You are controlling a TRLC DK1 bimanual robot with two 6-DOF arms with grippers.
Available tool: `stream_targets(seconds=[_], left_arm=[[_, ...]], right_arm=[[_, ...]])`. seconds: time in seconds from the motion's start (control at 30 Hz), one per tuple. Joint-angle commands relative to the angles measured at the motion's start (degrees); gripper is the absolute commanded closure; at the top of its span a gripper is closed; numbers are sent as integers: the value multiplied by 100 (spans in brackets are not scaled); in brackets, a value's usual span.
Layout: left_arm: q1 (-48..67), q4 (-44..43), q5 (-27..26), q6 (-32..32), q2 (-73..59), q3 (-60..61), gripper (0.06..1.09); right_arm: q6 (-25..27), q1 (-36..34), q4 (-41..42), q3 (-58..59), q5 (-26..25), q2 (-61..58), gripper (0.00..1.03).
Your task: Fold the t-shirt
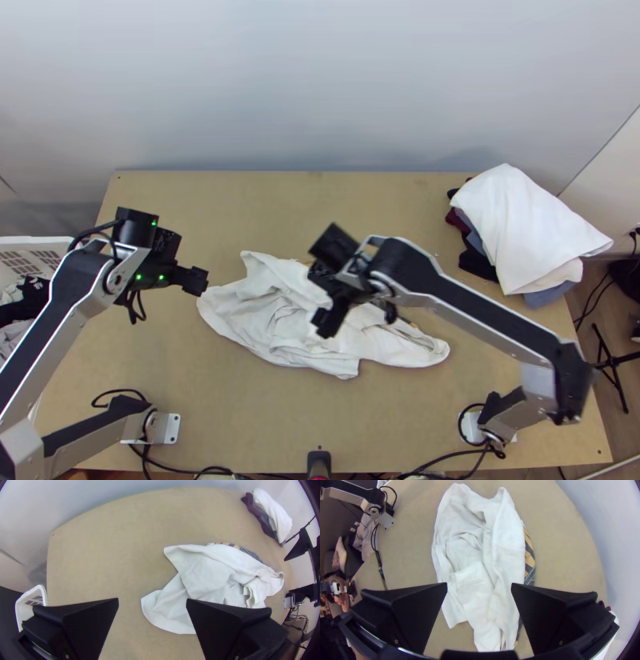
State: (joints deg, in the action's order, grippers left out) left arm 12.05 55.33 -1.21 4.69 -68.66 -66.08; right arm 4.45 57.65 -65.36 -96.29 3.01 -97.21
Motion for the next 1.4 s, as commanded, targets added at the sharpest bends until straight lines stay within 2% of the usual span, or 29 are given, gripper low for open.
stream_targets(seconds=[0.0, 0.2, 0.37, 0.43, 0.5, 0.63, 0.97, 1.0, 1.13, 1.3, 1.37], left_arm=[[-36, -181, 60, -47, 266, 351, 10], [-36, -295, 60, -91, 494, 667, 10], [-36, -295, 60, -82, 767, 975, 10], [-36, -295, 60, -91, 881, 1080, 10], [-45, -295, 60, -91, 986, 1159, 10], [-54, -295, 60, -91, 1110, 1265, 10], [-45, -304, 60, -91, 1118, 1291, 10], [-45, -304, 60, -91, 1127, 1291, 10], [-45, -330, 60, -100, 1118, 1309, 10], [-45, -365, 60, -108, 1118, 1309, 10], [-45, -374, 60, -108, 1127, 1326, 10]], right_arm=[[-137, 317, 692, -250, -257, -580, 16], [30, 291, 973, -223, -687, -967, 16], [65, 317, 1263, -136, -766, -1213, 17], [179, 317, 1518, -56, -784, -1283, 27], [214, 308, 1702, -30, -881, -1353, 30], [381, 300, 1834, 40, -1144, -1459, 30], [504, 185, 2221, 611, -1338, -1441, 30], [522, 185, 2238, 638, -1346, -1432, 34], [821, 185, 2792, 937, -1355, -1301, 56], [891, 168, 2933, 1033, -1408, -1301, 58], [970, 159, 3029, 1095, -1408, -1301, 65]])
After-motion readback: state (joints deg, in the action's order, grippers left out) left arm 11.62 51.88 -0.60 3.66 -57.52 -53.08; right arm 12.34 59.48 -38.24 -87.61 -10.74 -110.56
